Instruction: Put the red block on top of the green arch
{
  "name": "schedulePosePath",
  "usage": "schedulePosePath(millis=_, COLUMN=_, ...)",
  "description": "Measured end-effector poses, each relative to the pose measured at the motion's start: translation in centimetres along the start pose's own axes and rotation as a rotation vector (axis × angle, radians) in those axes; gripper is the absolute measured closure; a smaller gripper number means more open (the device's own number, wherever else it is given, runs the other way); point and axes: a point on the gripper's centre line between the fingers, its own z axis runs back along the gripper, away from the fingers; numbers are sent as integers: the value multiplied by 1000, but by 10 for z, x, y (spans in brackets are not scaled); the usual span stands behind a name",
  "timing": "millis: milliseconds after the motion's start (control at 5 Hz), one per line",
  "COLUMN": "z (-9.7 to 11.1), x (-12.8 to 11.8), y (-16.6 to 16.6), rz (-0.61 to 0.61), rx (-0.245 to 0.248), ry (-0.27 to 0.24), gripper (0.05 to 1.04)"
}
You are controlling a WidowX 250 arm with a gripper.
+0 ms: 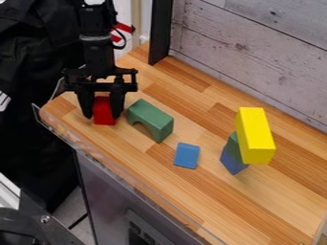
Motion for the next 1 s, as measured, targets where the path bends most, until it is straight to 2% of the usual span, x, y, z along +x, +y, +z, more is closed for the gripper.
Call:
schedulePosePath(millis=200, z=3, x=1, y=0, rz=5, rx=5, ry=0, gripper=508)
schedulePosePath(millis=400, z=19, x=1, y=-2, rz=36, rx=60, ry=-35, gripper=508)
schedulePosePath(millis=600, z=56, x=-1, y=-26, rz=-3, rx=128, ry=-141, gripper=508)
schedulePosePath(millis=800, z=79, x=2, y=-50, rz=-76, rx=187, ry=-190, gripper=508)
schedulePosePath(millis=1000, z=87, x=4, y=-70, rz=-132, rx=184, ry=-206, gripper=508)
